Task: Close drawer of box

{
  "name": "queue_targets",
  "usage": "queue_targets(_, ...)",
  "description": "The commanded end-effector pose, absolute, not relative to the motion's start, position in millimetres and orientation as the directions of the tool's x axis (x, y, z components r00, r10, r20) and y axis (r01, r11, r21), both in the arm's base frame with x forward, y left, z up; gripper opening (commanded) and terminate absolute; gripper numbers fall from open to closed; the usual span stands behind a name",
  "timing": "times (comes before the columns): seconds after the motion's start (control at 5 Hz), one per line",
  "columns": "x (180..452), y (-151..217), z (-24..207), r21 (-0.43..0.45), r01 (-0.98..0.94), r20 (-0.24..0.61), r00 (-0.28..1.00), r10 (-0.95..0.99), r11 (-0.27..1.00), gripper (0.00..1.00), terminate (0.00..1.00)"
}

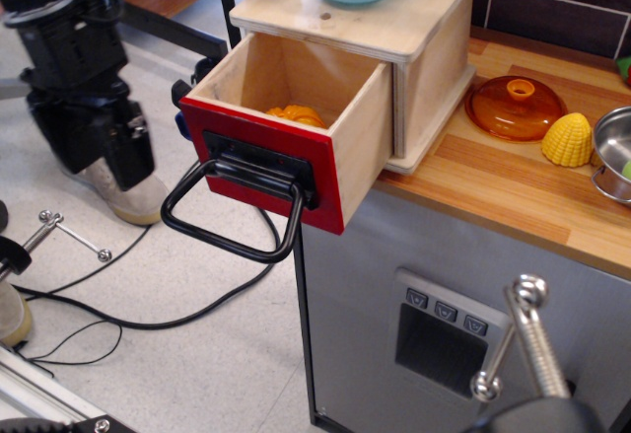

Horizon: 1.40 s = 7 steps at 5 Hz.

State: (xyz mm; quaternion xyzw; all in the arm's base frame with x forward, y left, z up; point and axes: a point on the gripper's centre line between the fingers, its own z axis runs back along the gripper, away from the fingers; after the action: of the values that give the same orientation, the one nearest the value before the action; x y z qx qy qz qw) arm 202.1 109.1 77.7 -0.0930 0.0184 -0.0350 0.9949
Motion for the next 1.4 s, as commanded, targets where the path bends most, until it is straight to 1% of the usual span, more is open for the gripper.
queue_targets(0.0, 196.3, 60.1, 83.4, -0.159, 0.059, 0.020, 0.998, -0.056, 0.985, 1.00, 0.00)
queue_targets(0.2, 202.8, 45.9, 72.5, -0.152, 0.016, 0.022, 1.000, -0.012, 0.988, 1.00, 0.00)
queue_targets(0.4, 217.9, 41.5, 70.4, -0.154, -0.022, 0.067, 0.997, 0.032, 0.988, 1.00, 0.00)
queue_targets(0.6, 236.9, 40.0, 74.0, -0.145, -0.044, 0.084, 0.995, 0.057, 0.988, 1.00, 0.00)
queue_targets(1.0, 272.9, 46.9, 71.9, -0.133, -0.101, 0.090, 0.989, 0.114, 0.986, 1.00, 0.00)
queue_targets(1.2, 289.6, 47.3, 71.2, -0.110, -0.095, 0.127, 0.986, 0.109, 0.989, 1.00, 0.00)
